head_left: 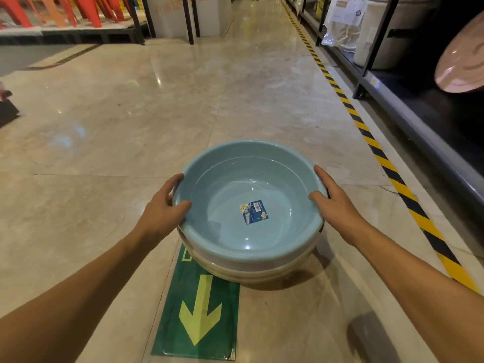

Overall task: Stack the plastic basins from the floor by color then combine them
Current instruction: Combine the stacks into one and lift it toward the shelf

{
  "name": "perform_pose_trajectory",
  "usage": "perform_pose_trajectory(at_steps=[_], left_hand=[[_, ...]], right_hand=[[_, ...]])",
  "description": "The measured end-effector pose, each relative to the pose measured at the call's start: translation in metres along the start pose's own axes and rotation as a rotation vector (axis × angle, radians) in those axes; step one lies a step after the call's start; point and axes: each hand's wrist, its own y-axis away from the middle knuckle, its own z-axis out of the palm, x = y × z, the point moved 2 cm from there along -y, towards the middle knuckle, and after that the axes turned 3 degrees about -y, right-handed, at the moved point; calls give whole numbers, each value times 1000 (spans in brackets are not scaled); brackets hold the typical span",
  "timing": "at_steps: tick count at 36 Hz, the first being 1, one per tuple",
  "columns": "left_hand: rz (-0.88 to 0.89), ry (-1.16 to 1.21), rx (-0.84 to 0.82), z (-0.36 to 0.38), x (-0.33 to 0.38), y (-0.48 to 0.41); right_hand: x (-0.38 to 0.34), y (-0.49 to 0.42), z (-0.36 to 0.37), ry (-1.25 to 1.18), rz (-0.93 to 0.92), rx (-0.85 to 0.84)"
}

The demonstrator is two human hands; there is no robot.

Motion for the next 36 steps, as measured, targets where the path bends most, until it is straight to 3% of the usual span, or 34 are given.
perform_pose_trajectory(at_steps=[9, 19, 26, 31, 36], left_hand=[[40, 12, -6, -3, 1, 3], [30, -157, -34, -10, 35, 2], [65, -437, -212, -59, 77, -23], [106, -423, -260, -79, 90, -37], [57, -288, -295, -76, 70, -40]], right_hand=[[6, 1, 0, -97, -61, -39], [6, -3, -13, -133, -37, -147], [-31, -15, -38, 120, -52, -186], [-55, -17, -35, 281, -112, -214], [-49, -13, -39, 327, -57, -236]])
